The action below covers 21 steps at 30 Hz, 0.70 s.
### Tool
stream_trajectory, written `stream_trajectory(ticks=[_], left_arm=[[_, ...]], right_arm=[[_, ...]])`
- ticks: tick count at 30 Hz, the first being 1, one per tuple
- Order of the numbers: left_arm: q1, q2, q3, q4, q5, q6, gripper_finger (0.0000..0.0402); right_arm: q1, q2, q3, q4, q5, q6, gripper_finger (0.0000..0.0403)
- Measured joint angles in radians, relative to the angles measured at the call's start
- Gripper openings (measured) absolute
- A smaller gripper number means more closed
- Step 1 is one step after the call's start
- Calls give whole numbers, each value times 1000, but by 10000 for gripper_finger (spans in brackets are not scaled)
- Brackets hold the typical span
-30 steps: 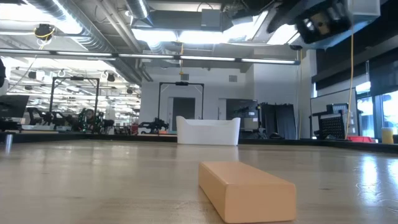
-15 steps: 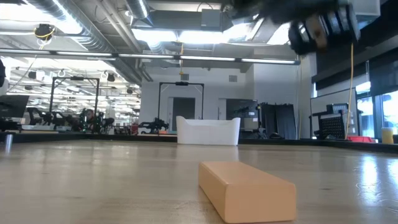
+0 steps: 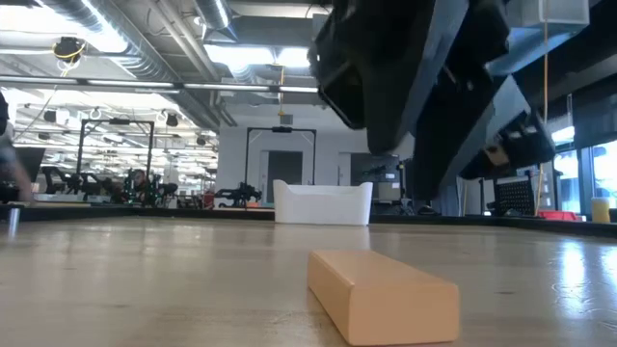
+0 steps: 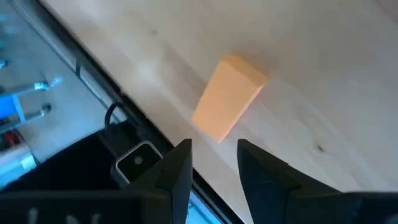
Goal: Sort & place blocks by color
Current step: Put the orange block into the white bin
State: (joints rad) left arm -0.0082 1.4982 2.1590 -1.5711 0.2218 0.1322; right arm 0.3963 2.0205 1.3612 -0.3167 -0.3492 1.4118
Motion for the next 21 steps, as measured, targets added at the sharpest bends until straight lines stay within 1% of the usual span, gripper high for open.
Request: stream_trajectory(ticks=[3,14,21], left_arm=[[0,0,0,0,0,0,192],[1,0,0,0,0,5,192],[1,0,0,0,0,9,192]], right_arm=[[-10,20,0,1,12,49,127],[-12,97,0,67,14,52,127],[-21,115,5,64,11,49,127]])
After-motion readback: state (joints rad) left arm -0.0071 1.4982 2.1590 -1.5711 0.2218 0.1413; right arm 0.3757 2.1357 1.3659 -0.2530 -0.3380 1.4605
